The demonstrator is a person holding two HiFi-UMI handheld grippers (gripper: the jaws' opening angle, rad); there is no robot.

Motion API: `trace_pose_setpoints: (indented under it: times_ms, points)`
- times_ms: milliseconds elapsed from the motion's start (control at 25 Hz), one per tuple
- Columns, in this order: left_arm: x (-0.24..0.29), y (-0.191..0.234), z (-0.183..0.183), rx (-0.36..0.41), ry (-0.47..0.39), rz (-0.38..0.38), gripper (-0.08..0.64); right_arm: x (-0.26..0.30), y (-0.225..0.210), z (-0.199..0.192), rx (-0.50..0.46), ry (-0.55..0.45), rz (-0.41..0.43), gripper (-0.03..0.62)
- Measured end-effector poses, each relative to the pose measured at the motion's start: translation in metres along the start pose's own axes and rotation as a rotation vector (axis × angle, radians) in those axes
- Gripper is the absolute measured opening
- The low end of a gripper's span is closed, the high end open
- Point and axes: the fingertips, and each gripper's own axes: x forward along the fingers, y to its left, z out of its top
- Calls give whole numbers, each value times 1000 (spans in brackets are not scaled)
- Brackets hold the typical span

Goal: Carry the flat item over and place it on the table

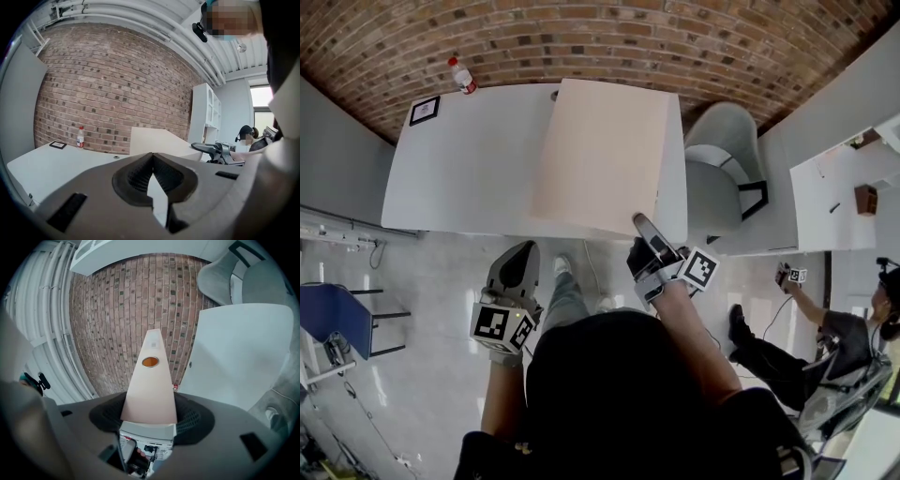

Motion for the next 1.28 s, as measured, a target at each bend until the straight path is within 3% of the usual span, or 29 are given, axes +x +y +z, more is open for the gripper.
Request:
trace_pose_setpoints:
  times_ms: [720, 1000, 1280]
  points:
    - [112, 141, 47, 12, 28, -141, 3, 136, -58, 42, -34, -105, -150, 298]
    - [134, 164, 42, 17, 66, -195, 3, 161, -84, 59, -33, -130, -211, 298]
    - [144, 166, 35, -10, 91, -157, 3, 167, -107, 90, -41, -118, -266, 298]
